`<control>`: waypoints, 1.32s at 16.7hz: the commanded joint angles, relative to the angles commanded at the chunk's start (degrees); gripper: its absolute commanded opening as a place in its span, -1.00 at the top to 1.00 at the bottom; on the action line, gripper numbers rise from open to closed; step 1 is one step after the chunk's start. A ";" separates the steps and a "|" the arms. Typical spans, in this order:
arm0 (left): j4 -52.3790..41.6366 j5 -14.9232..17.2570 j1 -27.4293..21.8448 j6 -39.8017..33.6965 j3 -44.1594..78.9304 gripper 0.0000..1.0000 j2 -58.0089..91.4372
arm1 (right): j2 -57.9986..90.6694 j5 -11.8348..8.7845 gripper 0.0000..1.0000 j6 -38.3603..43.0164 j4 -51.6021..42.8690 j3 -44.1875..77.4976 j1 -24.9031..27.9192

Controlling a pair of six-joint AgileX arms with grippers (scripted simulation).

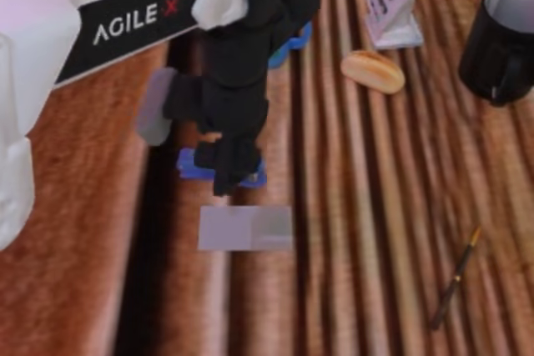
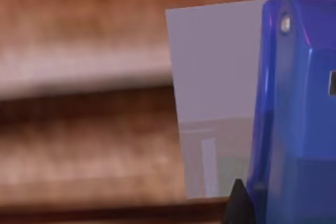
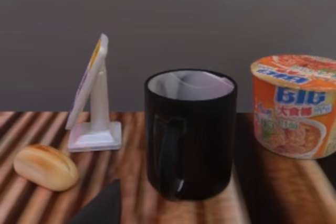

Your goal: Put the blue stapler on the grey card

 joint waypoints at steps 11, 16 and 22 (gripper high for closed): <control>2.78 0.92 -0.98 -9.14 -0.35 1.00 -1.49 | 0.00 0.00 -1.00 0.00 0.00 0.00 0.00; 11.46 0.99 -0.68 -8.86 -7.10 1.00 0.06 | 0.00 0.00 -1.00 0.00 0.00 0.00 0.00; 23.22 1.02 -0.57 -8.52 -16.35 1.00 2.61 | 0.00 0.00 -1.00 0.00 0.00 0.00 0.00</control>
